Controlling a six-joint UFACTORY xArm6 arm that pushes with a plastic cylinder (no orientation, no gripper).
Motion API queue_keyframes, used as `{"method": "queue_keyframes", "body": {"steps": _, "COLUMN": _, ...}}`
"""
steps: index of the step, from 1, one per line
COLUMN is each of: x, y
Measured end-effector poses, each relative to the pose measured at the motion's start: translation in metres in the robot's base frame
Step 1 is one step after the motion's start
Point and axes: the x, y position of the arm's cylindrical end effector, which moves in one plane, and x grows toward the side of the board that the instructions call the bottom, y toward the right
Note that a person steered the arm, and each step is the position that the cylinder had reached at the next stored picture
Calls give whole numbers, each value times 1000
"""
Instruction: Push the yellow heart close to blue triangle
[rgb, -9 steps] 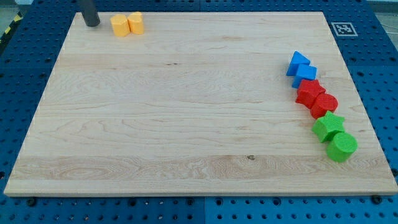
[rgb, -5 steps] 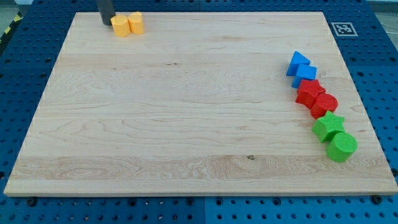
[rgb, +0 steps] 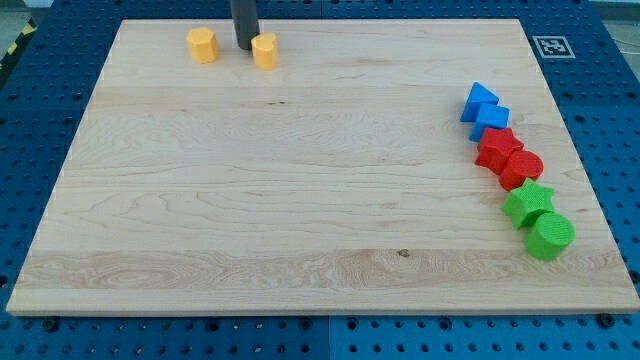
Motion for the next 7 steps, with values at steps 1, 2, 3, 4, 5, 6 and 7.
{"method": "queue_keyframes", "body": {"steps": 1, "x": 18, "y": 5}}
{"method": "queue_keyframes", "body": {"steps": 2, "x": 32, "y": 5}}
{"method": "queue_keyframes", "body": {"steps": 3, "x": 39, "y": 5}}
{"method": "queue_keyframes", "body": {"steps": 4, "x": 53, "y": 6}}
{"method": "queue_keyframes", "body": {"steps": 5, "x": 53, "y": 44}}
{"method": "queue_keyframes", "body": {"steps": 6, "x": 54, "y": 54}}
{"method": "queue_keyframes", "body": {"steps": 7, "x": 46, "y": 54}}
